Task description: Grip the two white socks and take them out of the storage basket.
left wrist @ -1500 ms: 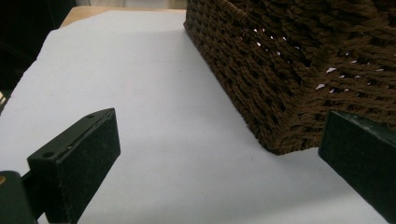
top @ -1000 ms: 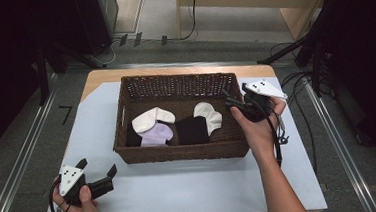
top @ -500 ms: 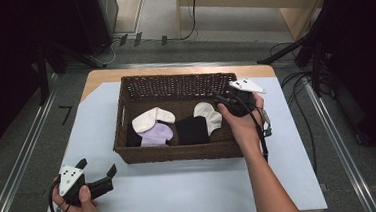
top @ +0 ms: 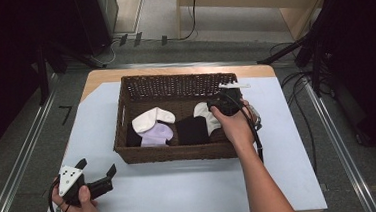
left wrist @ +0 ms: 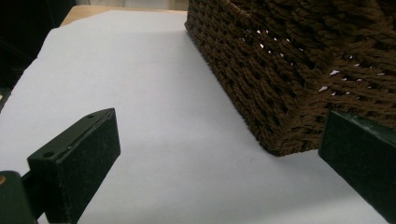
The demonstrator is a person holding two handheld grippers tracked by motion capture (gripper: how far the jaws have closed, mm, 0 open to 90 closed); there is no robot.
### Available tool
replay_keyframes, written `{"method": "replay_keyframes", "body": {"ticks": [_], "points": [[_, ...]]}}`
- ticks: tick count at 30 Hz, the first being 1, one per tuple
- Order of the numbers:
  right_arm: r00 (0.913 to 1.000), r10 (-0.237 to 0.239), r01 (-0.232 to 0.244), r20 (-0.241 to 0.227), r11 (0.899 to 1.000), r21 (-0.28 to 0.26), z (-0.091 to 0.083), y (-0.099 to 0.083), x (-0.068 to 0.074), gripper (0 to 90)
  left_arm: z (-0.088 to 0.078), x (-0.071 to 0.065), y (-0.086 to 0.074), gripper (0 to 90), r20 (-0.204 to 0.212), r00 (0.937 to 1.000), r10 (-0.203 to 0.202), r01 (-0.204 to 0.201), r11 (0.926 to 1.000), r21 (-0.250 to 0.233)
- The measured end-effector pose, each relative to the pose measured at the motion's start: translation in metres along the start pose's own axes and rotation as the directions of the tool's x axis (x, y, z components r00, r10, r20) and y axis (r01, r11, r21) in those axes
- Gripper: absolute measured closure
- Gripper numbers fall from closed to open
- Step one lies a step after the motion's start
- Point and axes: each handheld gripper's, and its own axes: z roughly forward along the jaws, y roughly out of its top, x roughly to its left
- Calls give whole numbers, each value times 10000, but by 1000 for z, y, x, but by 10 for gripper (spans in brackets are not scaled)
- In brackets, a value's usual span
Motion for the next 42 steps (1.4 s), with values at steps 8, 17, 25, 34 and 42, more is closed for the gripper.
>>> {"method": "replay_keyframes", "body": {"ticks": [8,17,25,34,42], "points": [[9995,185,-221,254,9886,1489,18,-4,2,510,0,0,0,0,47,10000,-25,25,10000,-15],[9989,-399,306,254,9546,2965,35,-13,6,543,-1,0,0,0,54,10000,-28,28,10000,-5],[9905,-1376,1272,33,9245,3593,33,-13,15,856,0,1,0,0,58,10000,-33,33,10000,-8],[9963,-732,772,-458,9927,923,2,0,10,864,0,0,0,0,48,10000,-1,1,10000,34],[9949,-598,482,-807,9892,-1386,-27,6,4,868,0,0,0,0,27,10000,14,-14,10000,8]]}}
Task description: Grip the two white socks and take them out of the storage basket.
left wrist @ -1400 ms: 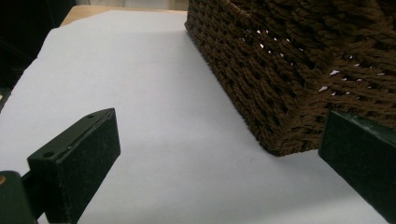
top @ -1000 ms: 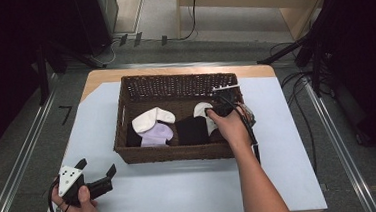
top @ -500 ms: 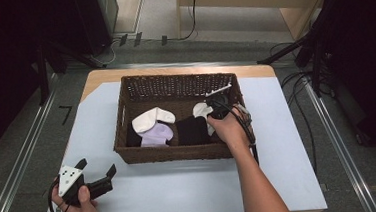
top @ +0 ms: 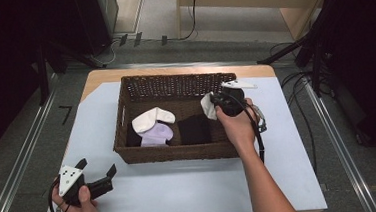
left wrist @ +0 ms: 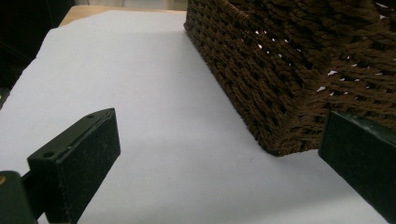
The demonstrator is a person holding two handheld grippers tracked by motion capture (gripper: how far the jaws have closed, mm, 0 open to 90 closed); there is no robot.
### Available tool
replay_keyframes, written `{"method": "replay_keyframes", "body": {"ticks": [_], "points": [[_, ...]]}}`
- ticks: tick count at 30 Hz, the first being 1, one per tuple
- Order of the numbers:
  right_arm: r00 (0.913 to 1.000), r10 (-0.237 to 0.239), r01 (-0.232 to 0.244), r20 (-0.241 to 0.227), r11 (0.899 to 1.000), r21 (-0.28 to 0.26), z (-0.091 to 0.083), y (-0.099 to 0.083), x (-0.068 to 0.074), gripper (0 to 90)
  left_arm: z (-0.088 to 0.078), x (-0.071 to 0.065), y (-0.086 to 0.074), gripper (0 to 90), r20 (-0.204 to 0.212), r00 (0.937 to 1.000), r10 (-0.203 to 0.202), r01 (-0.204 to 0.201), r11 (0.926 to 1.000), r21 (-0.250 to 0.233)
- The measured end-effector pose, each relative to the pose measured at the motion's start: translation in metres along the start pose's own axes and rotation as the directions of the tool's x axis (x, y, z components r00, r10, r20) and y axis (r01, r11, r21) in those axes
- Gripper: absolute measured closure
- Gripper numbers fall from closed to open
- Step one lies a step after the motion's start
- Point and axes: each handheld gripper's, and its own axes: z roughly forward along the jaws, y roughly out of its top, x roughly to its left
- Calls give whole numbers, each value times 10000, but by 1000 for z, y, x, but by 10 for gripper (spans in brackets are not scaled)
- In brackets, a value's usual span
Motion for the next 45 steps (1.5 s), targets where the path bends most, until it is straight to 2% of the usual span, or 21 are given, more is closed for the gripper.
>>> {"method": "replay_keyframes", "body": {"ticks": [3,7,8,11,12,14,17,18,21,22,23,25,28,29,32,37,41,42,43,44,45], "points": [[10000,-62,62,14,9977,-679,-8,3,-1,869,0,0,0,0,-4,10000,-11,11,10000,-10],[9995,-304,299,-6,9883,-1494,-17,4,0,869,0,-1,0,0,-16,10000,-7,6,10000,-13],[9990,-433,402,-130,9823,-1830,-20,5,0,869,0,-1,0,0,-17,10000,-6,6,10000,-17],[9973,-693,616,-239,9688,-2402,-27,7,2,870,0,-1,0,0,-12,10000,1,-1,10000,4],[9965,-817,738,-190,9611,-2661,-30,8,2,870,0,-1,0,0,-12,10000,1,-1,10000,-5],[9963,-829,718,-238,9499,-3041,-34,10,1,870,0,-1,0,0,-10,10000,-2,2,10000,-5],[9951,-985,898,-64,9308,-3543,-42,13,-1,869,0,-1,0,0,-33,10000,8,-8,10000,26],[9936,-1120,1083,117,9216,-3727,-45,14,-1,869,0,0,0,0,-13,10000,4,-4,10000,10],[9932,-1112,1156,344,9085,-4016,-53,17,-5,870,0,0,0,0,-11,10000,1,-1,10000,4],[9931,-1081,1172,454,8997,-4205,-56,18,-9,870,0,-1,0,0,-22,10000,-2,2,10000,-17],[9949,-901,1011,458,8984,-4274,-60,19,-11,870,0,-1,0,0,-21,10000,-5,5,10000,-19],[9942,-848,1057,667,8901,-4434,-65,20,-17,870,0,0,0,0,-20,10000,-4,4,10000,-24],[9931,-626,1013,991,8839,-4565,-76,20,-30,870,0,-1,0,0,-25,10000,-10,10,10000,-21],[9933,-570,970,1003,8836,-4581,-77,20,-33,870,0,-1,0,0,-26,10000,-4,4,10000,-15],[9891,-404,1019,1417,8823,-4595,-85,15,-49,870,0,-1,0,0,-30,10000,-1,1,10000,-18],[9798,69,845,1999,8916,-4449,-93,-2,-75,870,0,-1,0,0,-62,10000,16,-16,10000,20],[9683,348,695,2472,9135,-4008,-95,-23,-97,870,0,-1,0,0,-47,10000,45,-45,10000,13],[9628,473,622,2660,9193,-3886,-95,-30,-103,868,0,-1,0,0,-52,10000,59,-59,10000,25],[9608,582,534,2711,9206,-3869,-95,-34,-107,863,0,-1,0,0,-52,10000,59,-59,10000,25],[9529,741,430,2940,9268,-3732,-95,-40,-112,820,0,-1,0,0,-53,10000,69,-69,10000,19],[9464,813,432,3127,9273,-3719,-95,-44,-115,744,0,-1,0,0,-55,10000,64,-64,10000,11]]}}
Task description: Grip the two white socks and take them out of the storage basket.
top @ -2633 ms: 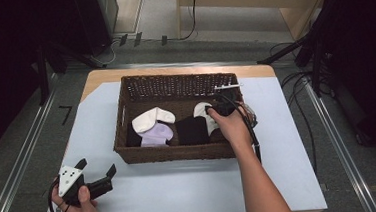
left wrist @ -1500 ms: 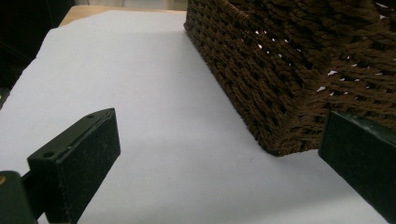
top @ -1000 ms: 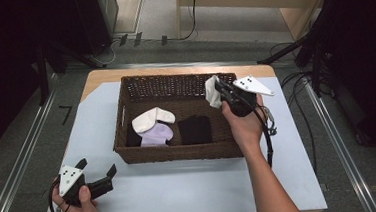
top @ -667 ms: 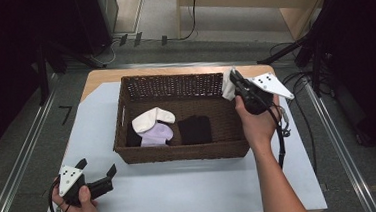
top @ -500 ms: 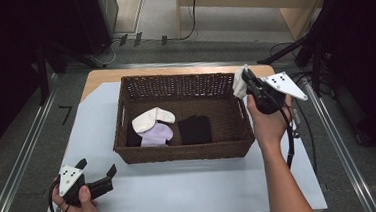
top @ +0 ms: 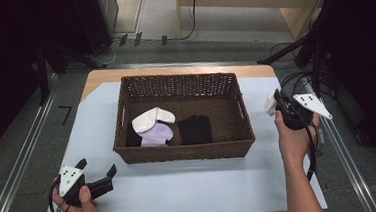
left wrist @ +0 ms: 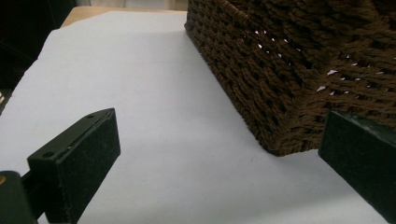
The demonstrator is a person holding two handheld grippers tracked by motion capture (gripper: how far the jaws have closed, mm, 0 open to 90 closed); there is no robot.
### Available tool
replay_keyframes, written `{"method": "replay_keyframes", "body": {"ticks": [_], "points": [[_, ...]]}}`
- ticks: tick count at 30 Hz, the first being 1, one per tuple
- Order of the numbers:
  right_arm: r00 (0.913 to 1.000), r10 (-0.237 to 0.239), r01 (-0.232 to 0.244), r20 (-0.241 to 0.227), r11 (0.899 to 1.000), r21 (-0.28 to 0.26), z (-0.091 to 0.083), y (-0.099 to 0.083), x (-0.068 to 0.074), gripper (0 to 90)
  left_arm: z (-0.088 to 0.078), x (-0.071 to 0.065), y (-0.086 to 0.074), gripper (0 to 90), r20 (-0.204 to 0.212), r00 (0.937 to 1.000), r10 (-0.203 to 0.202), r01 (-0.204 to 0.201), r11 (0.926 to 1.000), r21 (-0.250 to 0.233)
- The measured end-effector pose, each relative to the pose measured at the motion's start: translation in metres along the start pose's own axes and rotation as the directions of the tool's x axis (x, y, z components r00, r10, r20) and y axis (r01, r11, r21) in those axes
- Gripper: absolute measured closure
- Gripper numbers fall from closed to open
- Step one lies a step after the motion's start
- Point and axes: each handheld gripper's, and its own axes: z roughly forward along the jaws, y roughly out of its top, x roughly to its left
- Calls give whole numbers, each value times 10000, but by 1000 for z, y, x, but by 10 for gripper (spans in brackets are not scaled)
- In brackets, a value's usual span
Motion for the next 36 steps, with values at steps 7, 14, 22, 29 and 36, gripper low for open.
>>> {"method": "replay_keyframes", "body": {"ticks": [7,14,22,29,36], "points": [[9998,133,-132,123,9999,-111,-11,-5,-5,523,0,-1,0,0,-34,10000,39,-39,10000,19],[9965,118,-145,-823,9994,-325,-11,18,32,520,0,0,0,0,-23,10000,11,-11,10000,-10],[9773,-263,242,-2101,9996,-124,8,32,100,524,0,0,0,0,1,10000,-29,29,10000,-4],[9573,-513,625,-2845,9976,304,32,25,152,523,0,1,0,0,42,10000,-58,58,10000,-60],[9421,-505,804,-3315,9938,771,51,18,184,516,-1,2,0,0,74,9999,-68,69,10000,-21]]}}
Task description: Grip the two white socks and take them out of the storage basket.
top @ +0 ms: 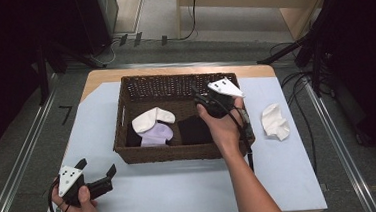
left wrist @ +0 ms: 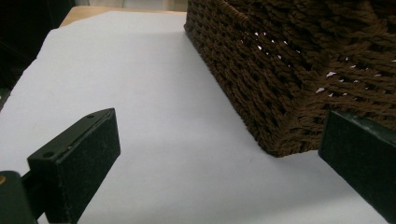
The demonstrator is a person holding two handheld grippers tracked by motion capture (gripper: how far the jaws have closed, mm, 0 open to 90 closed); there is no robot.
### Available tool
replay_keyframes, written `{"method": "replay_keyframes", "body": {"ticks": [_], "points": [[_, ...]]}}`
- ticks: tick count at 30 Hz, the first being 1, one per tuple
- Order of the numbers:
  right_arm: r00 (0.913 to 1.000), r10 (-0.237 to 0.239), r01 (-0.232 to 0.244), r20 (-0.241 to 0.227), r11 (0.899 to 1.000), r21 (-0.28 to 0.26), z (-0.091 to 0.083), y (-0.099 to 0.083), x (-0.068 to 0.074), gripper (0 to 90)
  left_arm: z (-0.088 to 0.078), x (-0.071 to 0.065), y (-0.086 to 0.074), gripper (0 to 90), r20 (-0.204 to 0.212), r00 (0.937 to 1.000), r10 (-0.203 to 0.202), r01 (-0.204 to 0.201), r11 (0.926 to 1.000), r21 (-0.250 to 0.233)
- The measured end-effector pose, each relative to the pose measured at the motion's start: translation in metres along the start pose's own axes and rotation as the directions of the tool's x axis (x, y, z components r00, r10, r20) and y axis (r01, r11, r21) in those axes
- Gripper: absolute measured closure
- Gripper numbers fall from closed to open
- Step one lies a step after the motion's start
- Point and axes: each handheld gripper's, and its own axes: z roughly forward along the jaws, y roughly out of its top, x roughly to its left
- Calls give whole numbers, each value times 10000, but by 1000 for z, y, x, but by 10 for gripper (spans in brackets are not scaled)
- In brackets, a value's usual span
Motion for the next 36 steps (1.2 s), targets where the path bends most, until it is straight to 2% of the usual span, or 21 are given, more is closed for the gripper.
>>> {"method": "replay_keyframes", "body": {"ticks": [9,13,15,16,19,23,26,28,29,32,33,34,35,36], "points": [[9976,61,-8,-694,9971,761,33,-4,33,496,0,0,0,0,6,10000,-43,43,10000,-35],[9938,51,52,-1115,9958,914,43,-5,48,492,0,1,0,0,16,10000,-49,49,10000,-23],[9931,61,55,-1167,9951,991,46,-6,52,490,0,1,0,0,17,10000,-49,49,10000,-18],[9910,105,71,-1331,9913,1313,54,-8,59,481,0,1,0,0,5,10000,-66,66,10000,3],[9901,105,136,-1399,9853,1702,63,-11,66,461,0,1,0,0,-1,10000,-73,73,10000,-12],[9854,87,332,-1701,9698,2414,78,-18,76,442,0,1,0,0,17,10000,-75,75,10000,-41],[9800,364,227,-1958,9563,2914,87,-21,78,396,0,1,0,0,21,9999,-109,109,9999,-49],[9776,509,188,-2041,9453,3257,93,-23,79,397,0,1,0,0,16,9999,-112,112,9999,-66],[9755,750,48,-2068,9326,3609,97,-25,80,403,0,1,0,0,17,9999,-109,109,9999,-72],[9755,940,-130,-1987,9270,3748,103,-27,81,376,0,1,0,0,26,9999,-115,116,9999,-89],[9738,1134,-290,-1969,9214,3874,106,-29,81,371,0,1,0,0,26,9999,-128,128,9999,-82],[9738,1134,-290,-1969,9214,3874,106,-29,81,371,0,1,0,0,26,9999,-128,128,9999,-82],[9747,1202,-347,-1883,9141,4039,108,-32,80,369,0,1,0,0,35,9999,-104,104,9999,-62],[9762,1248,-365,-1772,9007,4330,112,-35,80,348,0,1,0,0,37,9999,-104,105,9999,-57]]}}
